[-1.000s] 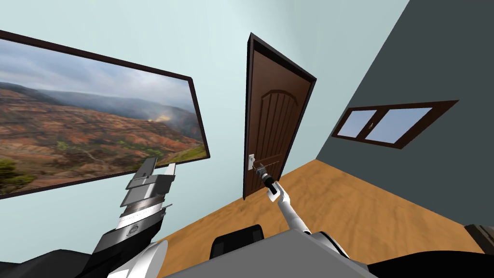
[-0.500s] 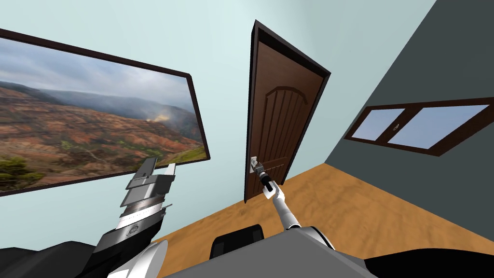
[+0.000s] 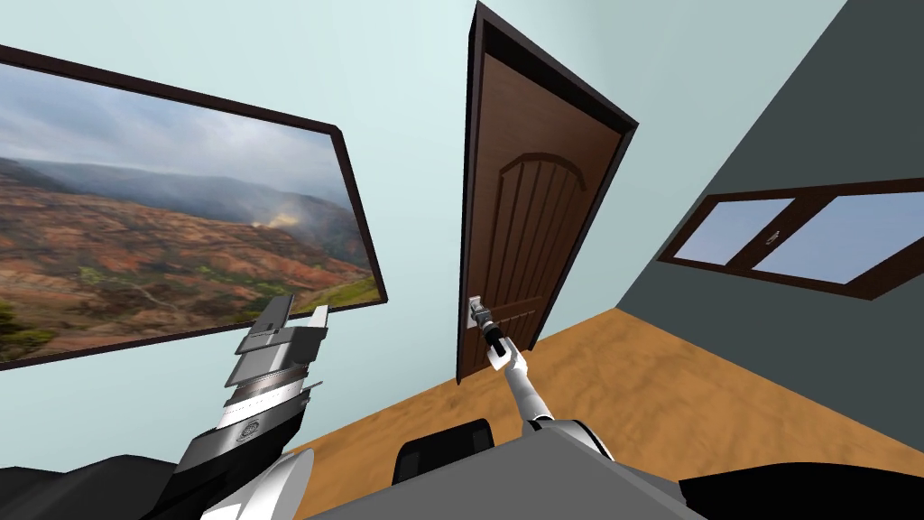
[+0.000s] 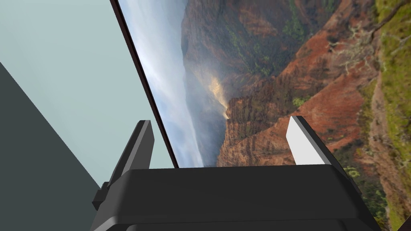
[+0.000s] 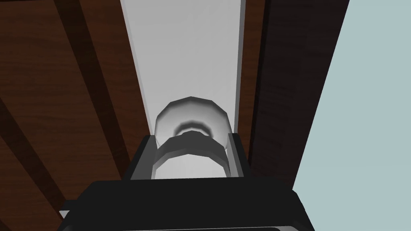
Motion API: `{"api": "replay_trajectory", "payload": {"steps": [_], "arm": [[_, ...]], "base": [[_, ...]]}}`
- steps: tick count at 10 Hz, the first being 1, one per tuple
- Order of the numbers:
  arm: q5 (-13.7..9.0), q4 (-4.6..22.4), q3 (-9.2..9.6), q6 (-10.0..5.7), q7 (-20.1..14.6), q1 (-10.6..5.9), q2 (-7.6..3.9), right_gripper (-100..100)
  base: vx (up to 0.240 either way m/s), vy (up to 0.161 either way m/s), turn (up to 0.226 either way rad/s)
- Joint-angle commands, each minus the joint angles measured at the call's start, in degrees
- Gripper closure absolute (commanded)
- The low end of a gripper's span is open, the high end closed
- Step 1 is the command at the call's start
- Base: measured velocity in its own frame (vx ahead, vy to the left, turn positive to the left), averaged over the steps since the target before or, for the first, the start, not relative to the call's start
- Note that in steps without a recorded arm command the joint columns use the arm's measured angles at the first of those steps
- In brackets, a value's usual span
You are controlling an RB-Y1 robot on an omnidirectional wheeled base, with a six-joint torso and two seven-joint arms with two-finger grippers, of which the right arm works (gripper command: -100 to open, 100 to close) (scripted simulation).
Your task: Pull the door open
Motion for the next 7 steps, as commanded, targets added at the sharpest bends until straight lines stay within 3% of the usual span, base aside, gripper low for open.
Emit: {"api": "replay_trajectory", "payload": {"steps": [1,5,7], "arm": [[0.0,0.0,0.04,-0.01,-0.1,0.04,-0.02,100],[0.0,0.0,0.04,-0.01,-0.1,0.04,-0.02,100],[-2.7,-0.4,0.67,-0.04,-3.0,0.34,-0.53,100]], "base": [[-0.02,0.016,-0.007],[-0.005,0.003,-0.002],[-0.05,-0.018,0.072]]}}
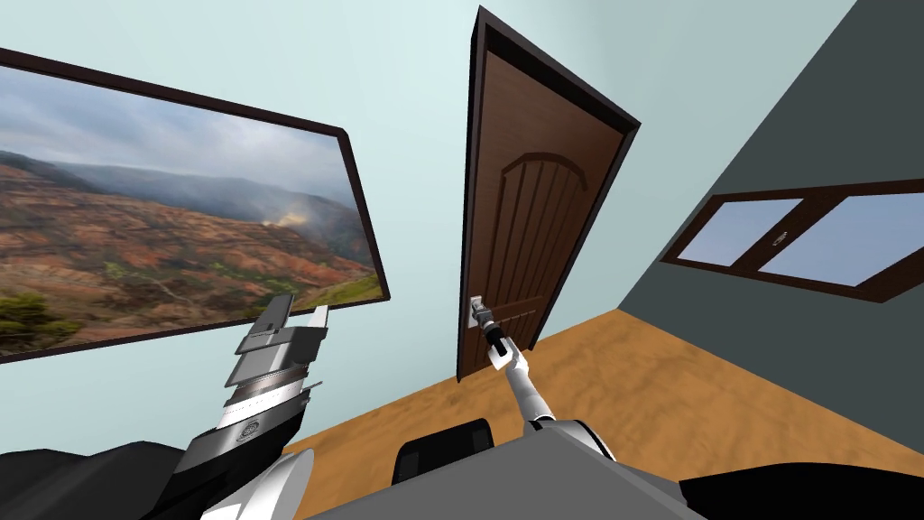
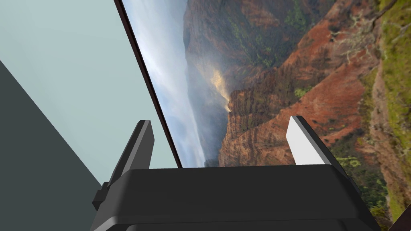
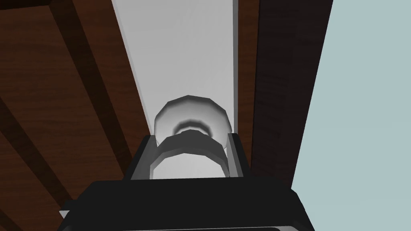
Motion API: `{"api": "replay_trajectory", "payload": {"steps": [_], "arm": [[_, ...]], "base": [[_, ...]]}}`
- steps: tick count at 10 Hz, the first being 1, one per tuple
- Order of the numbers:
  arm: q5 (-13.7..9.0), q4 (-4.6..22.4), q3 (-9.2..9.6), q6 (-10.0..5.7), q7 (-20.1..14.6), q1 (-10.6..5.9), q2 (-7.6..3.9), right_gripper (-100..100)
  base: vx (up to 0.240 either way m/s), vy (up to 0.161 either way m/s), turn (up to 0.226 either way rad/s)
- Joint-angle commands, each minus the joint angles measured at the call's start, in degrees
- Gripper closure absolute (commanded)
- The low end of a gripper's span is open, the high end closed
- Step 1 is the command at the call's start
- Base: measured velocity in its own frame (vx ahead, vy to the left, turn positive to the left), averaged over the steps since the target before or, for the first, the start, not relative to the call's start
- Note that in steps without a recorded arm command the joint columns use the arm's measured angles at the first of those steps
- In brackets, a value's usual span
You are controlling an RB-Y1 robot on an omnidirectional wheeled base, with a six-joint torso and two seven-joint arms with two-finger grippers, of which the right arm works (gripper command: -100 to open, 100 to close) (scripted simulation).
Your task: Pull the door open
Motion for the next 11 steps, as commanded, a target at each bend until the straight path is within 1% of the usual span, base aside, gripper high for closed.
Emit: {"api": "replay_trajectory", "payload": {"steps": [1,3,6,7,9,10,11], "arm": [[-1.9,-0.2,0.7,-0.18,-2.3,0.24,-0.08,100],[-4.5,-0.6,1.41,-0.31,-5.0,0.5,-0.44,100],[-9.9,-1.3,2.85,-0.59,-9.8,1.02,-1.11,100],[-9.9,-1.3,2.85,-0.59,-10.2,1.02,-1.11,100],[-14.0,-1.9,4.04,-0.81,-13.5,1.45,-1.61,100],[-14.4,-1.9,4.04,-0.81,-14.1,1.45,-1.61,100],[-16.6,-2.2,4.64,-0.92,-16.0,1.66,-1.87,100]], "base": [[-0.073,-0.016,0.086],[-0.08,-0.025,0.072],[-0.085,-0.035,0.095],[-0.067,-0.029,0.05],[-0.064,-0.037,0.101],[-0.046,-0.034,0.048],[-0.05,-0.036,0.081]]}}
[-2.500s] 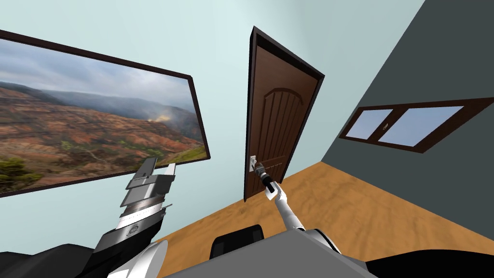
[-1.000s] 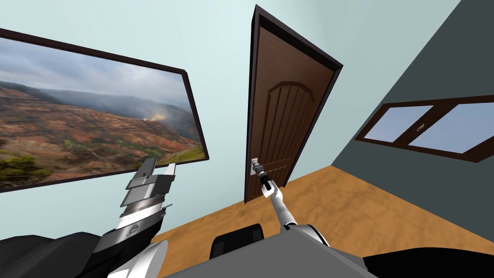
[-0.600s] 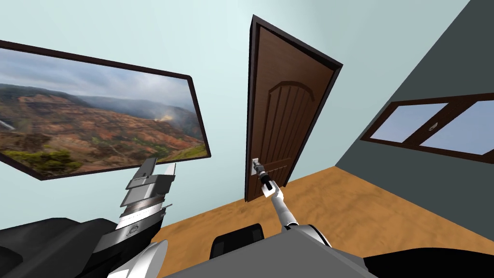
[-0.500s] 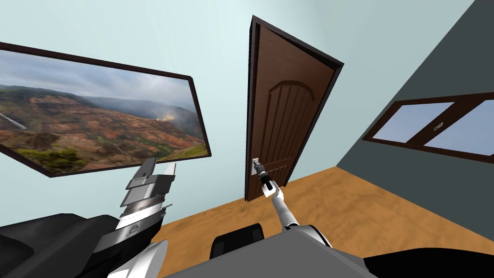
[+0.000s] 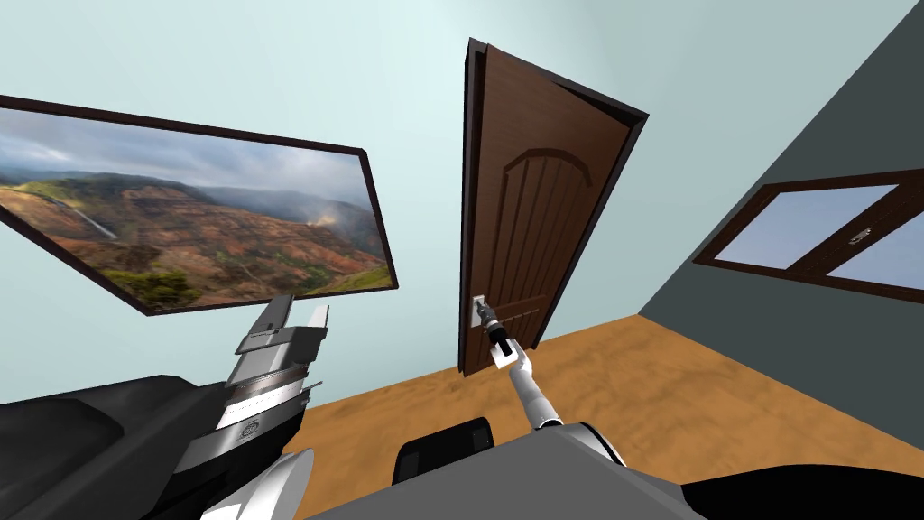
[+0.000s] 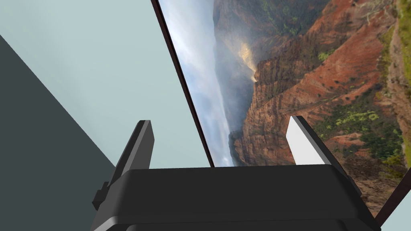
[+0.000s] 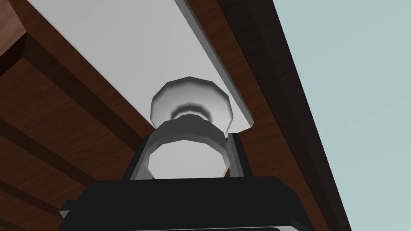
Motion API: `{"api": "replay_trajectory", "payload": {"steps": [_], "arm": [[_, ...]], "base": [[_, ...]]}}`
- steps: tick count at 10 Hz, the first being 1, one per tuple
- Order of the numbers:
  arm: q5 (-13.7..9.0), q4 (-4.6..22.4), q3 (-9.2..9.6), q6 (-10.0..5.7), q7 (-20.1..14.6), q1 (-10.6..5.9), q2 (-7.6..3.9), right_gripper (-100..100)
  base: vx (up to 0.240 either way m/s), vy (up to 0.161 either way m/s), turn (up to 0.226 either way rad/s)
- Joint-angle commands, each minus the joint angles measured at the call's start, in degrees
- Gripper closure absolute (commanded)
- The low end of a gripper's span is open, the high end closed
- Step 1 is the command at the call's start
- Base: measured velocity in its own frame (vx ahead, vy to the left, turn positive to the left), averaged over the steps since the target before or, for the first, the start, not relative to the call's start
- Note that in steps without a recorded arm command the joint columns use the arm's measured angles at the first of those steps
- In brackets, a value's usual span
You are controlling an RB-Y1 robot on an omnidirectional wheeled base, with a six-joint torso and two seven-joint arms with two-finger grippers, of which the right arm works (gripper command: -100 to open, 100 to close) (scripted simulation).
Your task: Pull the door open
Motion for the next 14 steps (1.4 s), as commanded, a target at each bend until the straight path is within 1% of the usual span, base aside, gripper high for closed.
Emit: {"api": "replay_trajectory", "payload": {"steps": [1,2,3,4,5,6,7,8,9,10,11,12,13,14], "arm": [[-2.9,-0.2,1.55,-0.77,-2.9,-0.05,0.41,100],[-3.6,-0.2,1.55,-0.77,-3.1,-0.05,0.41,100],[-5.9,-0.5,2.24,-0.9,-5.2,0.2,0.14,100],[-7.7,-0.9,2.93,-1.03,-6.9,0.45,-0.13,100],[-8.8,-0.9,2.93,-1.03,-7.2,0.45,-0.13,100],[-10.9,-1.3,3.68,-1.17,-9.3,0.72,-0.4,100],[-11.6,-1.3,3.68,-1.17,-9.3,0.72,-0.4,100],[-13.9,-1.7,4.44,-1.31,-11.4,0.99,-0.68,100],[-14.4,-1.7,4.44,-1.31,-11.4,0.99,-0.68,100],[-16.9,-2.0,5.2,-1.46,-13.5,1.27,-0.95,100],[-18.6,-2.5,5.99,-1.61,-15.0,1.56,-1.23,100],[-20.2,-2.5,5.99,-1.61,-15.6,1.56,-1.23,100],[-22.2,-2.9,6.81,-1.76,-17.7,1.85,-1.5,100],[-23.2,-2.9,6.81,-1.76,-17.7,1.85,-1.5,100]], "base": [[-0.075,-0.052,0.18],[-0.053,-0.038,0.06],[-0.061,-0.032,0.037],[-0.081,-0.051,0.128],[-0.062,-0.043,0.091],[-0.061,-0.043,0.081],[-0.054,-0.03,0.059],[-0.057,-0.041,0.091],[-0.039,-0.039,0.068],[-0.056,-0.037,0.098],[-0.066,-0.072,0.141],[-0.055,-0.055,0.058],[-0.066,-0.045,0.118],[-0.057,-0.035,0.044]]}}
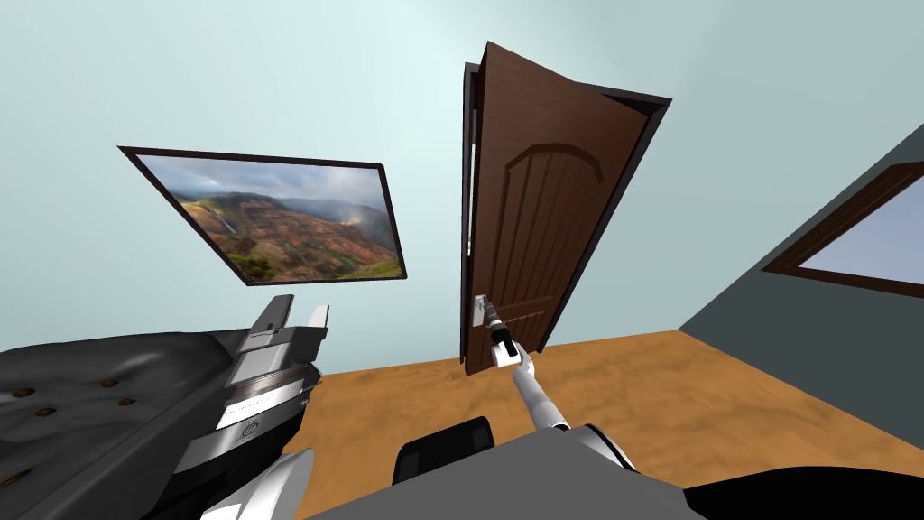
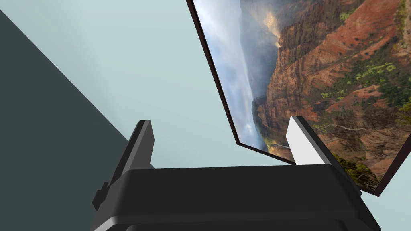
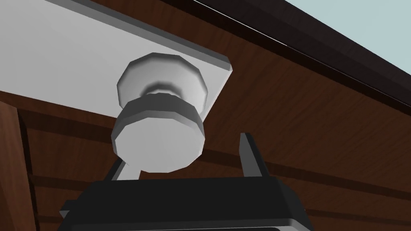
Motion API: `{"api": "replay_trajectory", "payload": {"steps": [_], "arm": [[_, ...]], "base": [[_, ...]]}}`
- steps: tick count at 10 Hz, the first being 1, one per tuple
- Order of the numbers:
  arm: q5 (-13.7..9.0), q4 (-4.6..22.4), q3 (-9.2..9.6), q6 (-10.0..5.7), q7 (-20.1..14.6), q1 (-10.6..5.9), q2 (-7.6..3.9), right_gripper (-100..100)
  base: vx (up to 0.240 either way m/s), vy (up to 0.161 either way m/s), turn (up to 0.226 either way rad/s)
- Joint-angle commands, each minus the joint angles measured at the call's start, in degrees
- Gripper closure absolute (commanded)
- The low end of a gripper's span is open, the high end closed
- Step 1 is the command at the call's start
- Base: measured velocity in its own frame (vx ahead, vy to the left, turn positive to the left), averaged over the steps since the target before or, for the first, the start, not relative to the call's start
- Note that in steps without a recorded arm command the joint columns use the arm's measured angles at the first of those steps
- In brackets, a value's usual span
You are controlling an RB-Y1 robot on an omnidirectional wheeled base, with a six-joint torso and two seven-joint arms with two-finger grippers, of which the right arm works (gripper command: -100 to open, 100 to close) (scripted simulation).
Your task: Pull the door open
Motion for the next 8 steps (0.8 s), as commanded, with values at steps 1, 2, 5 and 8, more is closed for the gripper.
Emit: {"api": "replay_trajectory", "payload": {"steps": [1,2,5,8], "arm": [[-2.9,-0.8,2.11,-0.4,-2.5,0.18,0.99,100],[-3.6,-0.8,2.11,-0.4,-2.5,0.18,0.99,100],[-6.7,-1.2,2.93,-0.56,-4.6,0.48,0.72,100],[-9.8,-1.7,3.77,-0.71,-6.7,0.78,0.46,100]], "base": [[-0.06,-0.047,0.09],[-0.042,-0.032,0.056],[-0.03,-0.026,0.042],[-0.028,-0.031,0.075]]}}
